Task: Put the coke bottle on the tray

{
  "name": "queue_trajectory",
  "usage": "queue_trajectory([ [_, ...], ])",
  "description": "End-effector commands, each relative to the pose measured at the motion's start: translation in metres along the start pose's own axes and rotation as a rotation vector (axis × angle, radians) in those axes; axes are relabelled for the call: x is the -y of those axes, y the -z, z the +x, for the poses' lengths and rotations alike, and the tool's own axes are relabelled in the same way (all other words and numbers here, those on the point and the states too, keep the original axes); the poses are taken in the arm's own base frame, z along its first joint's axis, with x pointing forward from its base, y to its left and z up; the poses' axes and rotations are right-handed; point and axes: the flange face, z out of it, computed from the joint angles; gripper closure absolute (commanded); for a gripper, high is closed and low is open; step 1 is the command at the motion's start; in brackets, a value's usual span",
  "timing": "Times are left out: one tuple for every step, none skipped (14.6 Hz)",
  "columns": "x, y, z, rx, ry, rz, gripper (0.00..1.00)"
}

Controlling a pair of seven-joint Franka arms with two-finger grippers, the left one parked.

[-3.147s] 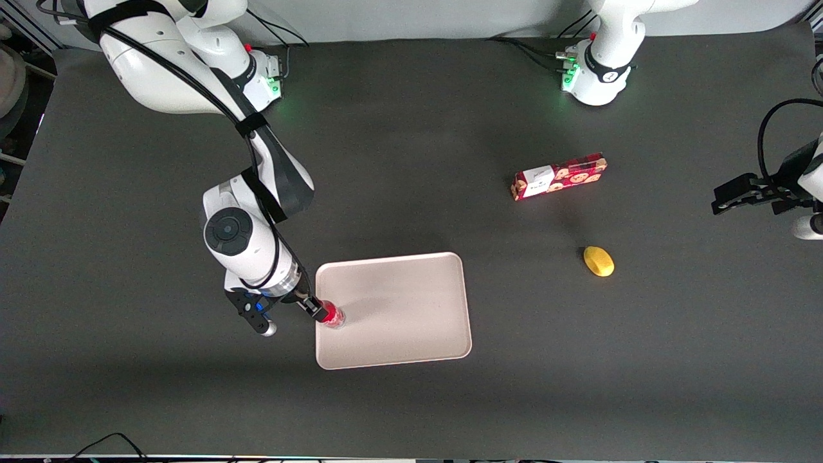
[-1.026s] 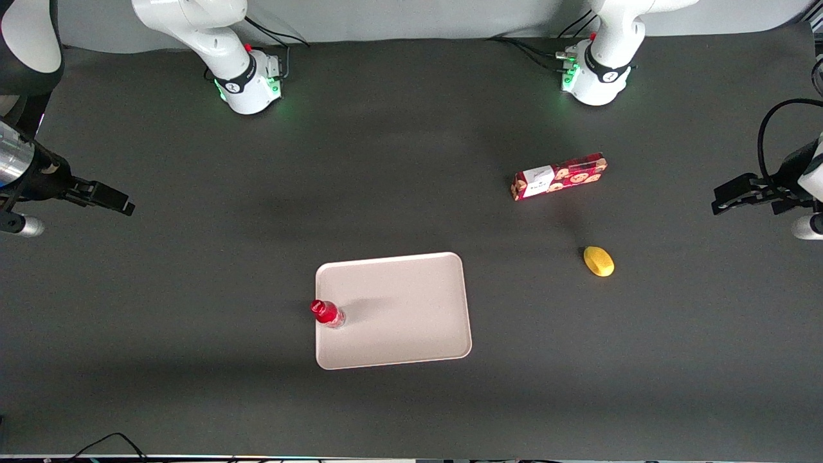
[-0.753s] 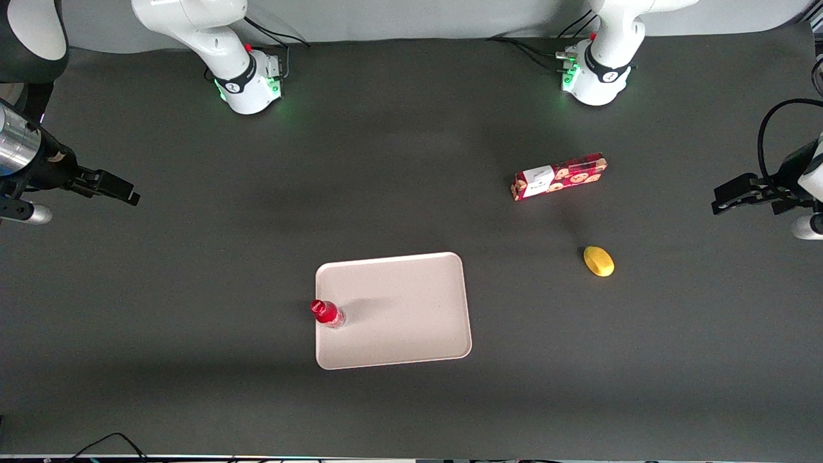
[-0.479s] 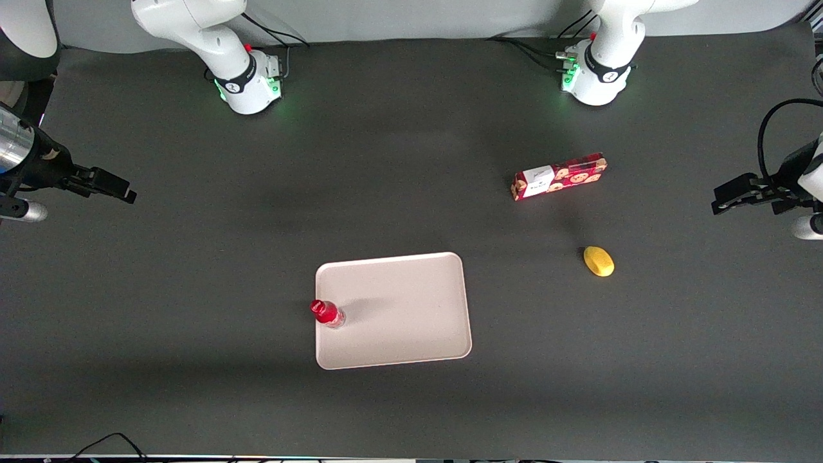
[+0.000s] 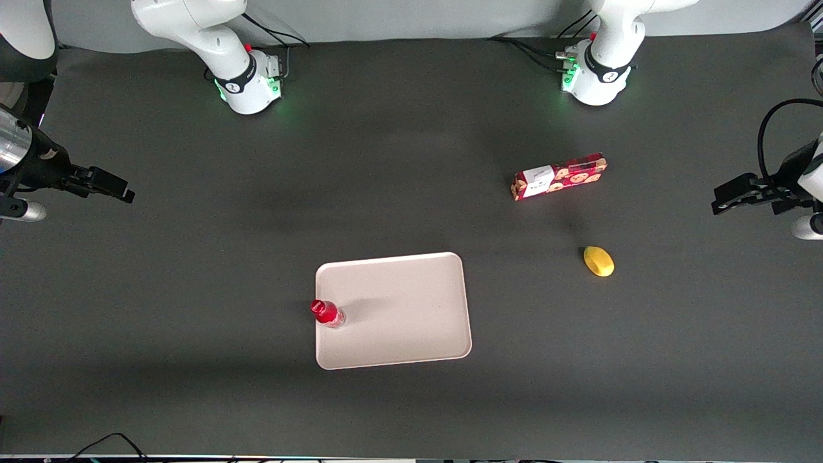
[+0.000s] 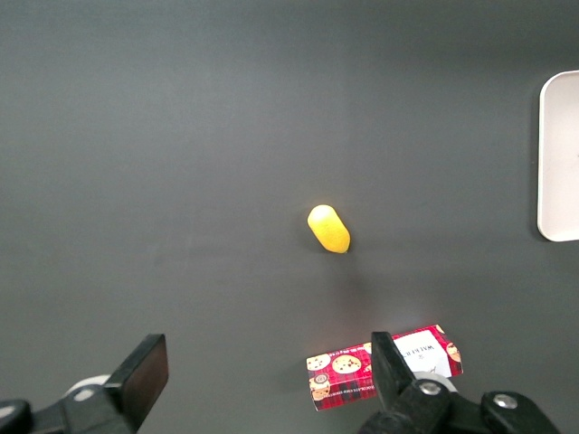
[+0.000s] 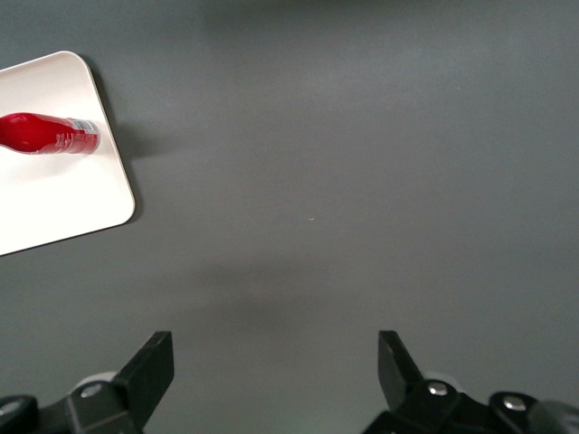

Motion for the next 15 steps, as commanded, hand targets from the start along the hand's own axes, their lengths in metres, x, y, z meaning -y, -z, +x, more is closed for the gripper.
queue_trajectory([
  [-0.007, 0.024, -0.01, -0.053, 0.062, 0.018, 0.0],
  [-0.01, 0.036, -0.007, -0.078, 0.085, 0.009, 0.0],
  [-0.01, 0.046, -0.002, -0.101, 0.126, -0.032, 0.0],
  [-0.011, 0.049, 0.003, -0.107, 0.151, -0.049, 0.0],
  [-0.013, 0.05, 0.004, -0.107, 0.153, -0.048, 0.0],
  [-0.014, 0.051, 0.004, -0.11, 0.143, -0.042, 0.0],
  [-0.012, 0.053, 0.004, -0.114, 0.133, -0.032, 0.0],
  [-0.013, 0.062, 0.004, -0.132, 0.128, -0.012, 0.0],
  [-0.013, 0.065, 0.005, -0.136, 0.124, 0.002, 0.0],
  [-0.01, 0.066, 0.004, -0.136, 0.115, 0.018, 0.0],
  [-0.008, 0.066, 0.004, -0.137, 0.082, 0.028, 0.0],
  [-0.006, 0.069, 0.003, -0.141, 0.073, 0.028, 0.0],
  [-0.008, 0.07, 0.001, -0.128, 0.078, 0.018, 0.0],
  [-0.005, 0.072, 0.001, -0.128, 0.083, 0.016, 0.0],
  [-0.004, 0.074, 0.002, -0.131, 0.084, 0.015, 0.0],
])
